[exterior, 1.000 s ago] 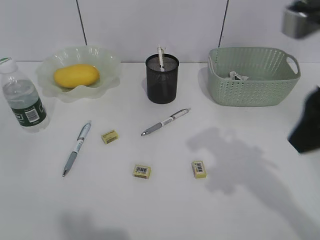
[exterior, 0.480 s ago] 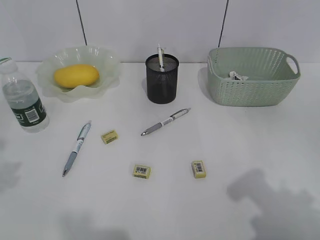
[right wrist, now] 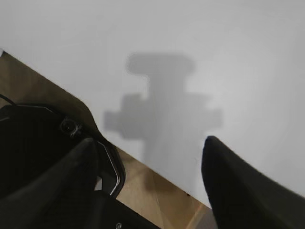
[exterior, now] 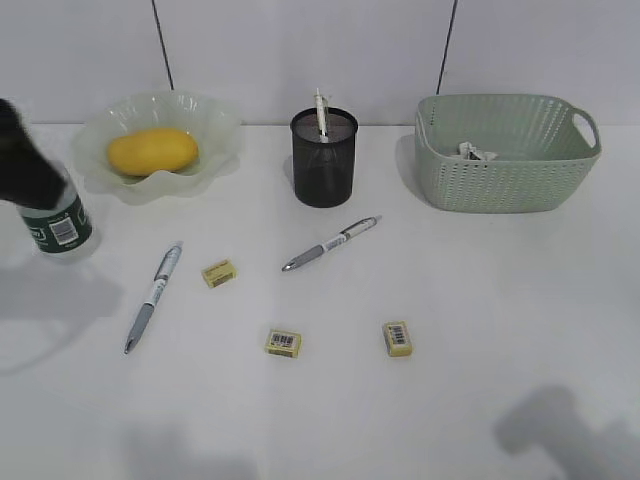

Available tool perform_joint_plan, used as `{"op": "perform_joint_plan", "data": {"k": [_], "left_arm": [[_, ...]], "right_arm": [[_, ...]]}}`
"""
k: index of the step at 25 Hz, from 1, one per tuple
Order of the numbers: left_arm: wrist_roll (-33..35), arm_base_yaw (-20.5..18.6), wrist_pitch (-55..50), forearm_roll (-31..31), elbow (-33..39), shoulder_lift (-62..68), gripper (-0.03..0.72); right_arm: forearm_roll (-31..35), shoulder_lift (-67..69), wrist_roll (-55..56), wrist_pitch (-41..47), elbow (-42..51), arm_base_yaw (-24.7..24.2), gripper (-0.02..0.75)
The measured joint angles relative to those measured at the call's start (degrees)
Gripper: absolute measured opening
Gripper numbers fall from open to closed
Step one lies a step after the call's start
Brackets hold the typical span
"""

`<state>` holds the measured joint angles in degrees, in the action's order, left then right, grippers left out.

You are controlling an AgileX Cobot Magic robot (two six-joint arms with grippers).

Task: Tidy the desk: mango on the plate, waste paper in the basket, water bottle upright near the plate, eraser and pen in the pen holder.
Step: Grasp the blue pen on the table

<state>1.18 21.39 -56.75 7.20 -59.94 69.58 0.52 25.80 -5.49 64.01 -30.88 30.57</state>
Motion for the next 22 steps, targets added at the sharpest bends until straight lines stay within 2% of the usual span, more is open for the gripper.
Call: {"op": "perform_joint_plan", "data": {"k": [2,5,16,22], "left_arm": [[-2.8,2.3,0.3,-1.8,-1.3,3.3,0.510],[-4.5,3.6,0.9,-2.9,-3.1,9.0,0.510],[-6.4,3.8,5.8,-3.3,-6.9,26.4,0.510],[-7.8,3.8,5.2,-3.9,-12.9,35.2,0.510]], "right_arm": [[0.0,-0.5,0.1,-0.2,0.1,0.0,0.541],[0.0,-0.6,0.4,-1.2,0.5,0.0,0.538],[0.0,-0.6,0.5,-3.9,1.9,0.0,0.493],[0.0,-0.6,0.6,-4.2,1.9,0.0,0.480]]}}
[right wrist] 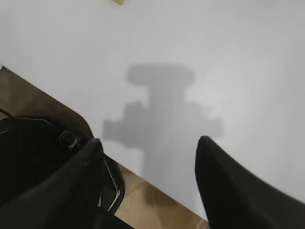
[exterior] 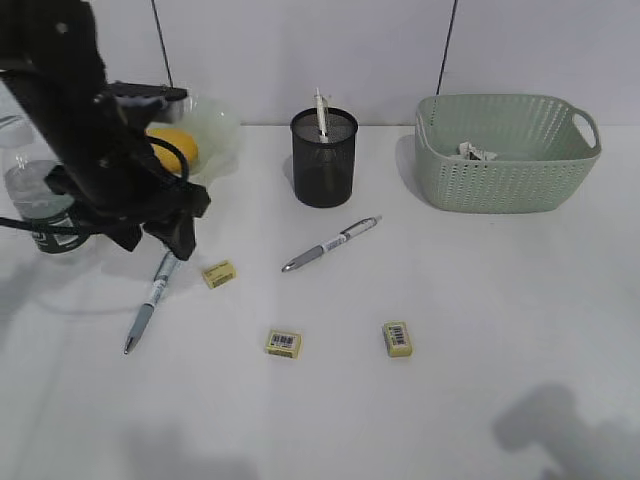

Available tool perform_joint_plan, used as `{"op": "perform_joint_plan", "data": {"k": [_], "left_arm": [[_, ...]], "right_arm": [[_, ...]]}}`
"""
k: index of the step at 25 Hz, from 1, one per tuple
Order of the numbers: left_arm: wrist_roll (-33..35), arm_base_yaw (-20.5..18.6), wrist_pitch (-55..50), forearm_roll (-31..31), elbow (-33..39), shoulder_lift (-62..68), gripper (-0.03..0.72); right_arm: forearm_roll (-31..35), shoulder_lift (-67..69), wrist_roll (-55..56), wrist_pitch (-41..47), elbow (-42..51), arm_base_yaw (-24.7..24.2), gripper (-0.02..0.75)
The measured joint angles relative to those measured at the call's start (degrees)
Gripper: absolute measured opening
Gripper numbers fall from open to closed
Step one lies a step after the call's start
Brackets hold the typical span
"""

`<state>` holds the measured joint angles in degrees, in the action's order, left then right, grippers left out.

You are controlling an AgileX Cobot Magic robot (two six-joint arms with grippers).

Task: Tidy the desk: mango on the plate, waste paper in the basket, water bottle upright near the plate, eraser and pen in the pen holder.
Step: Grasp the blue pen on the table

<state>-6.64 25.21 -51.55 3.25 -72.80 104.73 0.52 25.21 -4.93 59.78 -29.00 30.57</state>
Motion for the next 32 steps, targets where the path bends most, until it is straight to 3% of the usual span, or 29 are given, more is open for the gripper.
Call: {"op": "perform_joint_plan", "data": {"k": [6,14,32], "left_arm": [[-4.1,-0.1,-4.6,-3.3,-5.2,8.3,0.486],[-4.5,-2.6,-4.3,-3.3,-5.6,11.1,0.356],[-4.5,-4.1,-0.9,-2.0,-6.0,16.2,0.272]], "right_arm": [[0.0,0.0,0.0,-0.1,0.0,0.0,0.479],[0.0,0.0,0.0,-0.1,0.0,0.0,0.478],[0.0,0.0,0.0,-0.1,0.0,0.0,0.477]]}}
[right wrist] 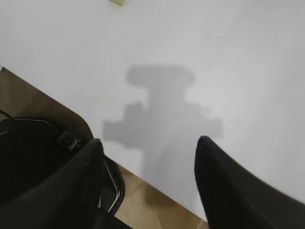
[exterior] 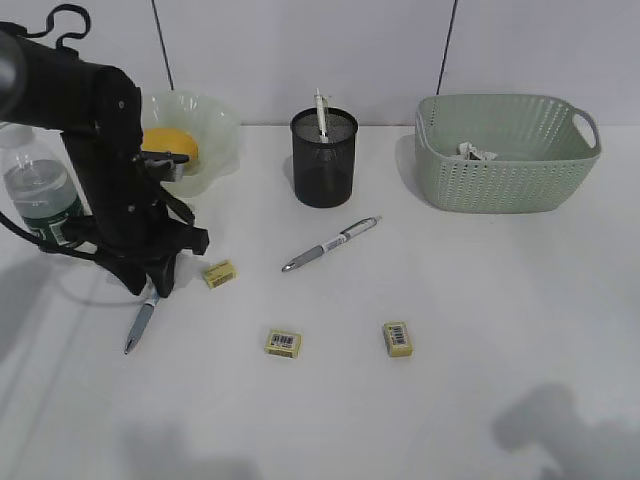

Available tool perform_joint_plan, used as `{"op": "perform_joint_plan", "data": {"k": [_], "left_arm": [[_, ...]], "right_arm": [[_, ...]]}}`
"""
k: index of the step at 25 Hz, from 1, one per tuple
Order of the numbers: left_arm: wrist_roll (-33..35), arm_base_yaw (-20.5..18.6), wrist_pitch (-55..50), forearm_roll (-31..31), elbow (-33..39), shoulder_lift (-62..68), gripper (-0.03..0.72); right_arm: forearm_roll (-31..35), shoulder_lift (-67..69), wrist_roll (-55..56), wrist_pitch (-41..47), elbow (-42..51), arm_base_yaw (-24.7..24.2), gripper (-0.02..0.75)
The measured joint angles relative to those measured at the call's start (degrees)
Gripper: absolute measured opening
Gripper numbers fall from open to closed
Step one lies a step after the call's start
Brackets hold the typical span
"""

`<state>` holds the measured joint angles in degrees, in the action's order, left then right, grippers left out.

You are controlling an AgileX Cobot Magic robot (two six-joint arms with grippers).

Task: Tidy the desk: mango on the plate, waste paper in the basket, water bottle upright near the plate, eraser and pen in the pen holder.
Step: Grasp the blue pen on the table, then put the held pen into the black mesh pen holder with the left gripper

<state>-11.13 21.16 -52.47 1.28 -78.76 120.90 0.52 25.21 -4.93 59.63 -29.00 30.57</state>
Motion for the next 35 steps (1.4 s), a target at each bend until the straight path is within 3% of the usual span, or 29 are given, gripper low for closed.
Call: {"op": "perform_joint_plan", "data": {"k": [7,15,24,29,35], "left_arm": [[0.0,-0.2,-0.7,-0.8,-0.2,0.1,0.104],[0.0,-0.2,-3.3,-0.7,-2.3,-1.0,0.104],[0.1,-0.2,-4.1,1.1,-17.1,-8.3,0.104],[2.5,0.7,4.3,5.6,-23.6,-8.7,0.104],[4.3,3.5,19.9,7.7,-24.2,-8.7,0.104]], "right_arm": [[0.0,0.0,0.0,-0.1,0.0,0.0,0.477],[0.0,0.0,0.0,-0.1,0.0,0.0,0.477],[0.0,0.0,0.0,-0.1,0.0,0.0,0.477],[0.0,0.0,0.0,-0.1,0.0,0.0,0.477],[0.0,0.0,0.0,-0.1,0.0,0.0,0.477]]}}
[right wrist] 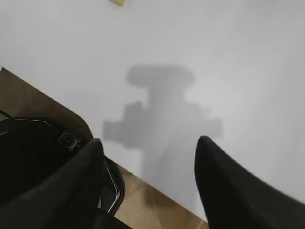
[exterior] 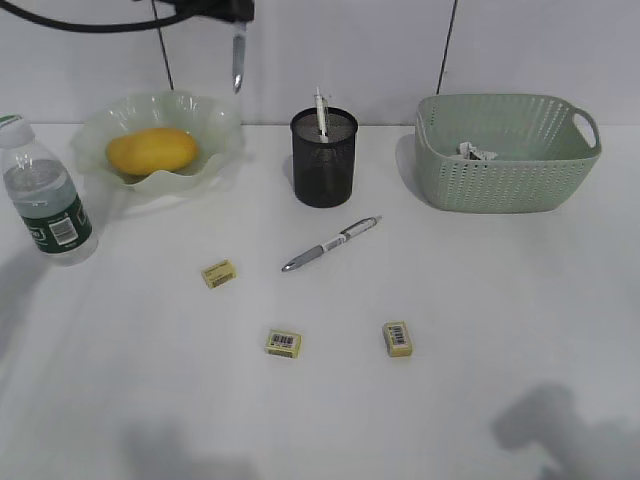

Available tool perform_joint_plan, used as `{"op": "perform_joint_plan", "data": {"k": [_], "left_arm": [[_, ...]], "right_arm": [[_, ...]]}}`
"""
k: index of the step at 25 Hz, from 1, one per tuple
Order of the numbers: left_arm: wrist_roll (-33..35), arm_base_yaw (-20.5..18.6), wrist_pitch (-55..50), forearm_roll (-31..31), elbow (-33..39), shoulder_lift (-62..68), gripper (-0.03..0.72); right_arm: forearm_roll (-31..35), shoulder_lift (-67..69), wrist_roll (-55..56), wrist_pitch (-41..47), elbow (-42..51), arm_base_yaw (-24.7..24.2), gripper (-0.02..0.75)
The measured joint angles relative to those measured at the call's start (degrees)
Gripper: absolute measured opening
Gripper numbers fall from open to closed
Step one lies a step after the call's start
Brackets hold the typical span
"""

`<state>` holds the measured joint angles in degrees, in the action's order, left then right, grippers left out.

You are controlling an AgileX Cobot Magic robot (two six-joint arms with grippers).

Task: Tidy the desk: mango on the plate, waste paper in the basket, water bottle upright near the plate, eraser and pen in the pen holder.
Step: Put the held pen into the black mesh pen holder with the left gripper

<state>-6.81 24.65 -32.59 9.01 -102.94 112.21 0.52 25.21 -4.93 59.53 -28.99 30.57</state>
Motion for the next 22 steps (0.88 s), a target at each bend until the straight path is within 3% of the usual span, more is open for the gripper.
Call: {"op": "perform_joint_plan", "data": {"k": [10,22], "left_arm": [[0.2,3.1,22.7,-0.1,0.0,3.7,0.104],[0.2,6.3,25.7,-0.6,0.0,13.0,0.104]], "right_arm": [[0.0,0.0,0.0,0.0,0.0,0.0,0.477],[0.0,0.0,0.0,0.0,0.0,0.0,0.477]]}}
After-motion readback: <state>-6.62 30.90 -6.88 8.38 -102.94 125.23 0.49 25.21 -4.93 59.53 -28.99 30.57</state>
